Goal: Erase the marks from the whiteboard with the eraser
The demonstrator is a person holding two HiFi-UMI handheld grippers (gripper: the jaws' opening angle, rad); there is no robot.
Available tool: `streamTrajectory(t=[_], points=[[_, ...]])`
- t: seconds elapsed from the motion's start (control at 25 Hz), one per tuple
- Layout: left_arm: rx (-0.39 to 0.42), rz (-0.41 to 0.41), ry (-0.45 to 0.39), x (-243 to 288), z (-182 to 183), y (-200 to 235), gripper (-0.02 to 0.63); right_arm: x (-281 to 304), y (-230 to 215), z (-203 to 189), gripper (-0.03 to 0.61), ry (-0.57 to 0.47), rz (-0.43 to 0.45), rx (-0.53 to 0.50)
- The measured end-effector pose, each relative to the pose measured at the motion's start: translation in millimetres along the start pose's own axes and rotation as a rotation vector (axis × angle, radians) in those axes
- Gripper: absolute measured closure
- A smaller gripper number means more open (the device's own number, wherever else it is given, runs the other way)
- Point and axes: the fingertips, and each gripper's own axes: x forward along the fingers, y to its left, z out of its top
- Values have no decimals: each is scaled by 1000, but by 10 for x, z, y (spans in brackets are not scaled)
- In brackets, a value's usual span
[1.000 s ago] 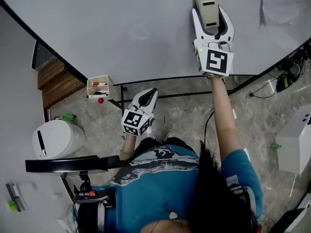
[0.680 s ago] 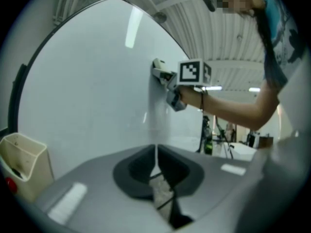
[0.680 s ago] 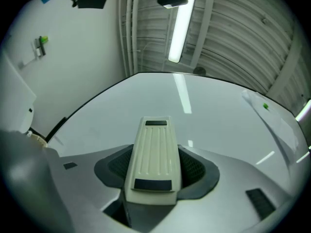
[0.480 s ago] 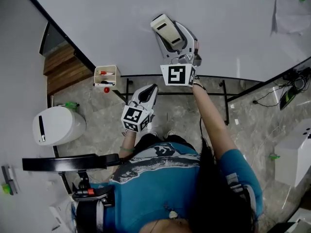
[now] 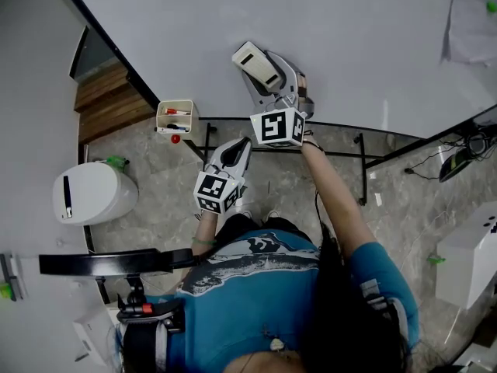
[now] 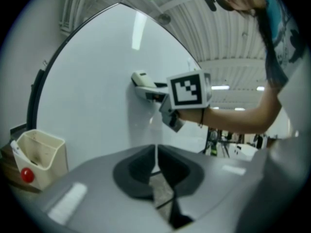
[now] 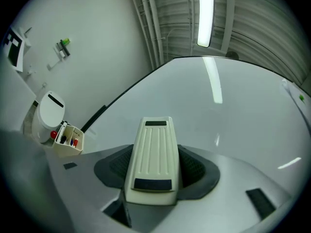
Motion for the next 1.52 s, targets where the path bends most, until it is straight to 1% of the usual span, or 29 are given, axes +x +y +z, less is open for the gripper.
streamTrajectory(t=[0.16,0.28,0.36,0.48,0.64,0.84,0.96,1.08,1.2,1.4,1.52], points=[[-2,-12,8,47,-43,-27,609,-83,-300,42,316,1,-30,23],[0,-33,18,161,-53,-128,609,-206,-659,46,316,12,-29,55],[3,-54,35,241,-77,-228,609,-307,-955,54,316,2,-49,74],[11,-99,42,326,-90,-346,609,-473,-1446,123,316,-29,-126,81],[25,-146,41,479,-74,-515,609,-759,-2169,63,316,-14,-209,57],[33,-181,44,586,-67,-675,609,-1152,-2989,-14,316,-22,-317,120],[37,-186,43,617,-58,-697,609,-1326,-3340,-53,316,-29,-374,152],[35,-180,43,636,-50,-692,609,-1403,-3498,-88,316,-31,-398,158],[32,-172,49,638,-76,-669,609,-1386,-3504,-93,316,-36,-407,157],[30,-160,49,621,-94,-625,609,-1313,-3421,-118,316,-53,-422,186],[27,-147,48,575,-95,-591,609,-1224,-3259,-70,316,-56,-412,169]])
